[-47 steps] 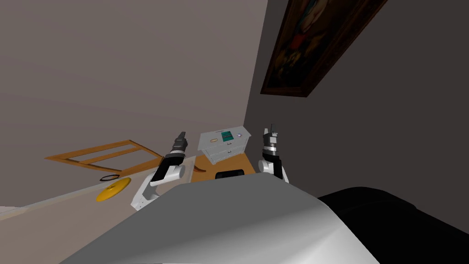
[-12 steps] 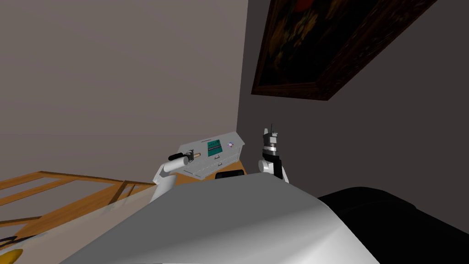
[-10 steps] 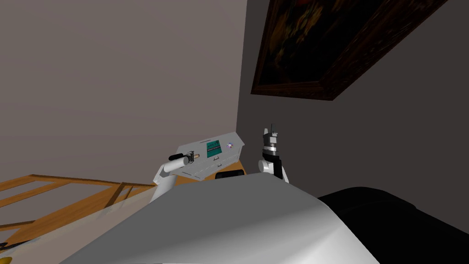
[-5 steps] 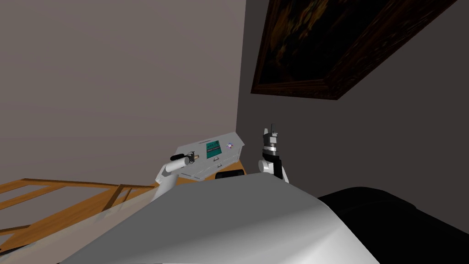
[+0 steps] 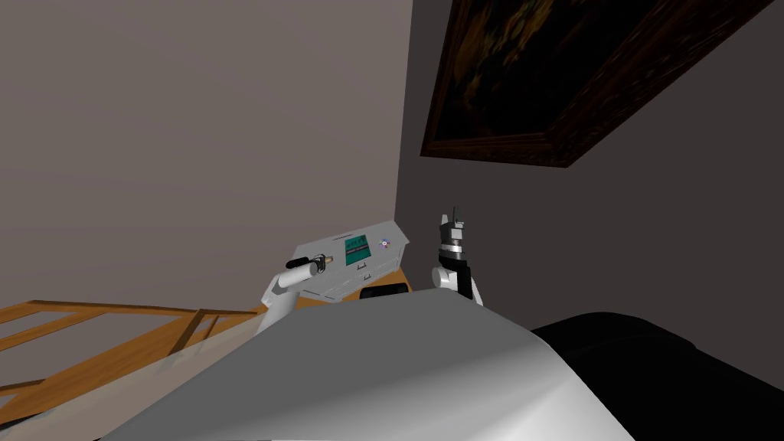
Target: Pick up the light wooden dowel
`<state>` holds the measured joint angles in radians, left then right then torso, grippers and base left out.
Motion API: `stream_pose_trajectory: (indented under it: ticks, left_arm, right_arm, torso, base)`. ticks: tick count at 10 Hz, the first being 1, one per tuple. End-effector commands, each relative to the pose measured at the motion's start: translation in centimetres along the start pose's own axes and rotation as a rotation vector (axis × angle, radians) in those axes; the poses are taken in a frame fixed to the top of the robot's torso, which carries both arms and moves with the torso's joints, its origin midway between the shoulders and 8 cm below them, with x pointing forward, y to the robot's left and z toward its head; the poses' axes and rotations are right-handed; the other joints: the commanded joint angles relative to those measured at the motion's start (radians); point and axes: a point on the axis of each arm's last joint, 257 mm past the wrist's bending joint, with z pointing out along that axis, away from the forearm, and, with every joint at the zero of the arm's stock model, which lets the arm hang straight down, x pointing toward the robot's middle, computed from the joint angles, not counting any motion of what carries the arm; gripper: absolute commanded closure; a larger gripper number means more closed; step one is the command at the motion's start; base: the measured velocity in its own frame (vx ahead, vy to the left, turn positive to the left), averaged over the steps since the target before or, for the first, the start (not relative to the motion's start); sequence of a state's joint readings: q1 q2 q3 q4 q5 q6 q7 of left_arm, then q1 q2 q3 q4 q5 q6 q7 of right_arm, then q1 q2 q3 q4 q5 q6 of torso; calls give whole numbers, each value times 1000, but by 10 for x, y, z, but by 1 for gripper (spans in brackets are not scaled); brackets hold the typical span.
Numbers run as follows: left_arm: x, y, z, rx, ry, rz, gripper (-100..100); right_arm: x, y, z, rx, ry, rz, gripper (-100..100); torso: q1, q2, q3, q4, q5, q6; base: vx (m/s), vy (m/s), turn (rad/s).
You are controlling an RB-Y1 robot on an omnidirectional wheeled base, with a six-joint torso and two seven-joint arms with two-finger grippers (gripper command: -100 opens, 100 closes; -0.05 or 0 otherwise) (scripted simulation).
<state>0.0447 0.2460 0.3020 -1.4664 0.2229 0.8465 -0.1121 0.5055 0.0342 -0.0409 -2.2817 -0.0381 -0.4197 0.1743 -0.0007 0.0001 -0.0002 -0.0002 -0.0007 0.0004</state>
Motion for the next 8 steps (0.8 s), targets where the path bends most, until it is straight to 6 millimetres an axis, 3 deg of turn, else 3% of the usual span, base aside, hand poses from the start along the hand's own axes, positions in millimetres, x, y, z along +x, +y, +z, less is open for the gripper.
stream_pose_trajectory:
  ticks: [1,2,3,4,7,8]
  left_arm:
    - [0,0,0,0,0,0,100]
    - [0,0,0,0,0,0,100]
    - [0,0,0,-1,0,1,0]
    - [-1,-4,-6,0,2,6,100]
    - [-2,-6,-11,1,4,9,100]
    - [-2,-6,-11,-1,4,9,0]
  right_arm:
    - [0,0,0,0,0,0,0]
    - [0,0,0,0,0,0,0]
    - [0,0,0,0,0,0,0]
    - [0,0,0,0,0,0,0]
    - [0,0,0,0,0,0,0]
    - [0,0,0,0,0,0,0]
  torso:
    - [0,0,0,0,0,0]
    - [0,0,0,0,0,0]
    - [0,0,0,0,0,0]
    - [0,0,0,0,0,0]
    - [-3,2,2,1,-1,0]
    - [-2,2,1,1,-1,0]
  base:
    - [0,0,0]
    - [0,0,0]
    - [0,0,0]
    - [-12,-20,46]
    - [-16,-25,26]
    - [0,0,0]
